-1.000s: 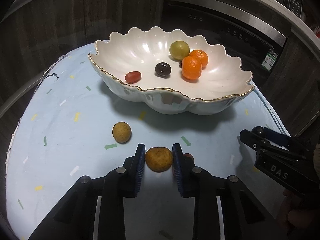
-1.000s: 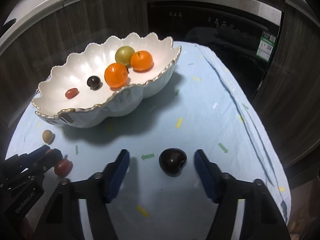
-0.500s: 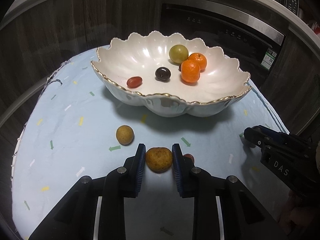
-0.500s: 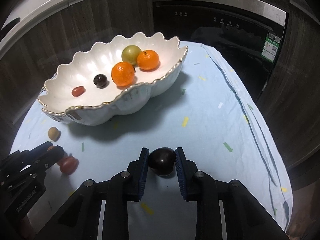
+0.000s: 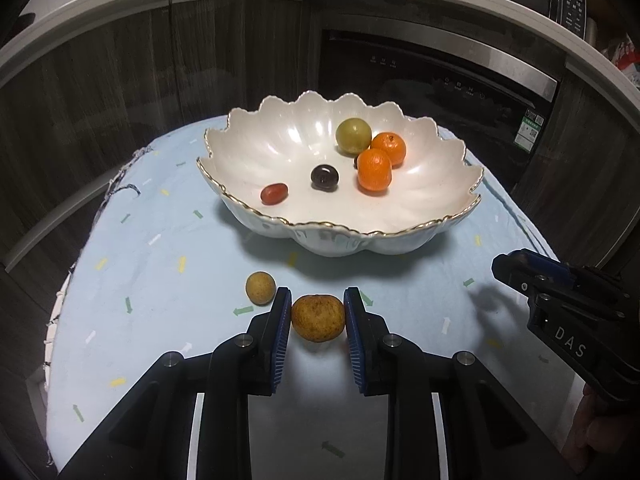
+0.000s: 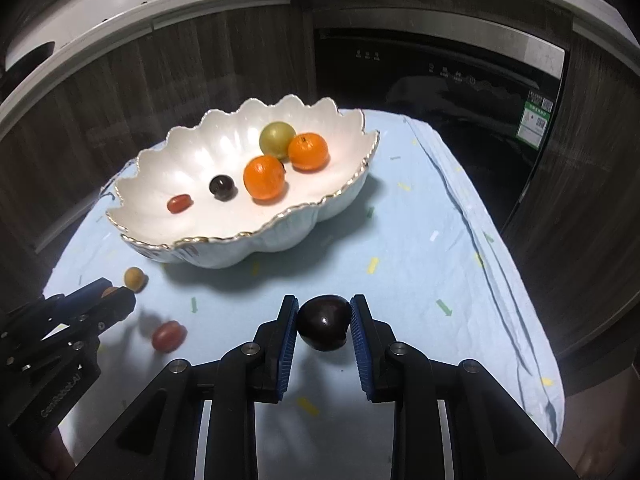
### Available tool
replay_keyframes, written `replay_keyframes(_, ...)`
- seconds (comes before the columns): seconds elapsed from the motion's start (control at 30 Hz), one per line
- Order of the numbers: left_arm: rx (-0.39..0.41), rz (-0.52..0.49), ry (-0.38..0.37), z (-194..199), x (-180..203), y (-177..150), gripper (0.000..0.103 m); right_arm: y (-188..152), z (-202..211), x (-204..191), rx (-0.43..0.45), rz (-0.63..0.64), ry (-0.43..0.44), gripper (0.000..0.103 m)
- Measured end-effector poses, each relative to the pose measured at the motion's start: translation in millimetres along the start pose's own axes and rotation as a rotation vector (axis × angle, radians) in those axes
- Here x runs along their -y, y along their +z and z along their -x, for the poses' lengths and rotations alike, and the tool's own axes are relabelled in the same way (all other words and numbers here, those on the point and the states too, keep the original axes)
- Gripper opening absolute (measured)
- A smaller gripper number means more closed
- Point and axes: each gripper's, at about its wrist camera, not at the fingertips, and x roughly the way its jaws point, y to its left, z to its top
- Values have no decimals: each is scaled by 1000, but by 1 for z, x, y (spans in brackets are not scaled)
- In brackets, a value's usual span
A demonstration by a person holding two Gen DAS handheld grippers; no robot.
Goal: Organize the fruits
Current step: 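Carry the brown fruit and plum over the white bowl with both tools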
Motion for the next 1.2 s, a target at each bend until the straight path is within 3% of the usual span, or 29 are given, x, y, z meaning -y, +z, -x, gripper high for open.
replay_keyframes(0.67,76,-4,29,28,-3,24,27,19,35,-15,91,31,28,28)
replay_keyframes(1.2,104,-17,35,15,-8,67,27,56,30,-24,125,33,56,28)
